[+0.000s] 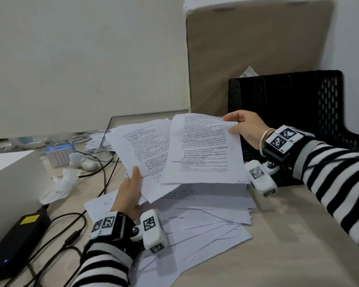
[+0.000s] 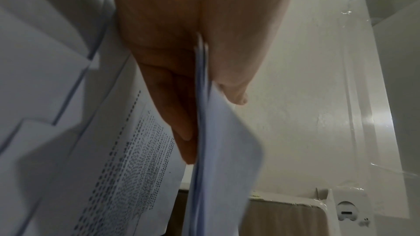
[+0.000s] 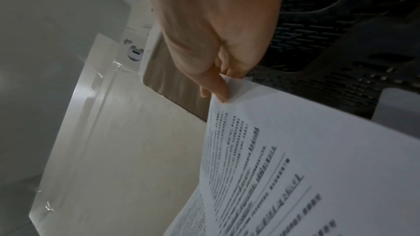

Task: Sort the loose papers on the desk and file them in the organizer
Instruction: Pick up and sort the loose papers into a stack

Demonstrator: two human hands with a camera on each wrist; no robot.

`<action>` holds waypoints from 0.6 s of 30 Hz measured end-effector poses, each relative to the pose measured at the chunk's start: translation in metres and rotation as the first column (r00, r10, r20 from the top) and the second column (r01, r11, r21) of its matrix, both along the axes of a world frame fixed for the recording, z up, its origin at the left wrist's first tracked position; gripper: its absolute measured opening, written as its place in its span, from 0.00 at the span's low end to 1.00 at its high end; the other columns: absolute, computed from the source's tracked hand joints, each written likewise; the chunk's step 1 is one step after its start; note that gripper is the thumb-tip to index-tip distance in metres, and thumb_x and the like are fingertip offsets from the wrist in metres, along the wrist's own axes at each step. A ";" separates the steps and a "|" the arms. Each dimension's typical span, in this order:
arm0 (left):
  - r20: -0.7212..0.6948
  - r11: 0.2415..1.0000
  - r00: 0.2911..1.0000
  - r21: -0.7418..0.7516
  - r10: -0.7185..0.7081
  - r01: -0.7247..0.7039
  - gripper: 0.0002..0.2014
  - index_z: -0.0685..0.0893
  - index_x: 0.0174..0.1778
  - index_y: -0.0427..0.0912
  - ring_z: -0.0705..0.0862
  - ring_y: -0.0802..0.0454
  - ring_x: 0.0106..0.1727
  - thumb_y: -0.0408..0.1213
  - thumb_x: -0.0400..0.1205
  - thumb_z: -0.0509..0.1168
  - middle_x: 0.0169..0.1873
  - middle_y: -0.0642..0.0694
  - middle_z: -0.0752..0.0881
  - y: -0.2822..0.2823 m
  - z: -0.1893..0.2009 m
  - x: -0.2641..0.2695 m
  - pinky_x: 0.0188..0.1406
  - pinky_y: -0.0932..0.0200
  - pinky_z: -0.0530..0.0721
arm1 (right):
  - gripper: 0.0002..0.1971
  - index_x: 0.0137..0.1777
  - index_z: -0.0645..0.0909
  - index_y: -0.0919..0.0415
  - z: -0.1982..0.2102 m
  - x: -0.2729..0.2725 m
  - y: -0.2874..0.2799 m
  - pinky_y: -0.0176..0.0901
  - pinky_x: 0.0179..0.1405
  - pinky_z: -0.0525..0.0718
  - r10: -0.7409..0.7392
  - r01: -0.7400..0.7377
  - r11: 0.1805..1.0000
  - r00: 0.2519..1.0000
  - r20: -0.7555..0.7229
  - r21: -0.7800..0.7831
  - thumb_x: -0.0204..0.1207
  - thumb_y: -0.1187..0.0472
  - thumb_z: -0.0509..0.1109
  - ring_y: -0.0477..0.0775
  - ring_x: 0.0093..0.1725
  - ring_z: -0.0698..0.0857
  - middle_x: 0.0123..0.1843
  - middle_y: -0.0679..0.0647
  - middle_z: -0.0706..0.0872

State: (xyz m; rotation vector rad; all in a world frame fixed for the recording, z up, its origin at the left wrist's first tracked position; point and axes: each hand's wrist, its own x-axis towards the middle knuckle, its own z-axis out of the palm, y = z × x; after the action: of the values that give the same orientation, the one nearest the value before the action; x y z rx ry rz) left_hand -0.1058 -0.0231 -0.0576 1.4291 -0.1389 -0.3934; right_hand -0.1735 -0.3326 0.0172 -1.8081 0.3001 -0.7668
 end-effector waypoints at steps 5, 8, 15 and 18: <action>0.011 0.995 0.995 0.036 -0.097 0.096 0.22 0.81 0.63 0.50 0.88 0.51 0.50 0.61 0.83 0.57 0.53 0.52 0.90 0.003 -0.002 0.004 0.24 0.61 0.85 | 0.21 0.45 0.84 0.58 -0.006 0.010 0.004 0.53 0.59 0.84 0.066 -0.066 0.996 0.998 -0.004 0.061 0.66 0.85 0.66 0.61 0.57 0.85 0.53 0.58 0.86; 0.009 0.990 0.990 0.018 -0.141 0.140 0.17 0.83 0.66 0.41 0.91 0.48 0.47 0.44 0.84 0.65 0.53 0.43 0.91 0.002 -0.007 0.007 0.32 0.59 0.87 | 0.20 0.52 0.84 0.59 -0.008 0.020 0.017 0.51 0.62 0.83 0.074 -0.073 0.996 0.997 -0.025 0.048 0.69 0.83 0.67 0.62 0.64 0.83 0.59 0.59 0.85; 0.096 0.998 0.994 0.019 -0.059 0.058 0.09 0.82 0.56 0.38 0.88 0.48 0.35 0.28 0.83 0.60 0.41 0.44 0.90 -0.001 -0.007 0.010 0.26 0.60 0.84 | 0.42 0.84 0.52 0.59 -0.012 -0.006 0.030 0.45 0.75 0.66 0.038 -0.121 0.982 0.876 -0.481 -0.143 0.77 0.45 0.69 0.48 0.76 0.66 0.78 0.44 0.64; 0.146 0.998 0.988 -0.007 -0.058 0.059 0.08 0.83 0.51 0.42 0.89 0.50 0.36 0.29 0.84 0.60 0.36 0.49 0.92 -0.002 -0.007 0.011 0.35 0.57 0.85 | 0.31 0.78 0.67 0.57 -0.034 -0.022 0.044 0.53 0.69 0.72 0.138 -0.160 0.987 0.801 -0.582 0.013 0.79 0.44 0.66 0.54 0.72 0.74 0.74 0.49 0.76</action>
State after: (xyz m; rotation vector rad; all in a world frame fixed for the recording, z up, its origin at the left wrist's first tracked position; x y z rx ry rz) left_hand -0.0951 -0.0249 -0.0648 1.4447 -0.3019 -0.3353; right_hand -0.1957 -0.2889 -0.0169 -2.0450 0.5364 -0.0808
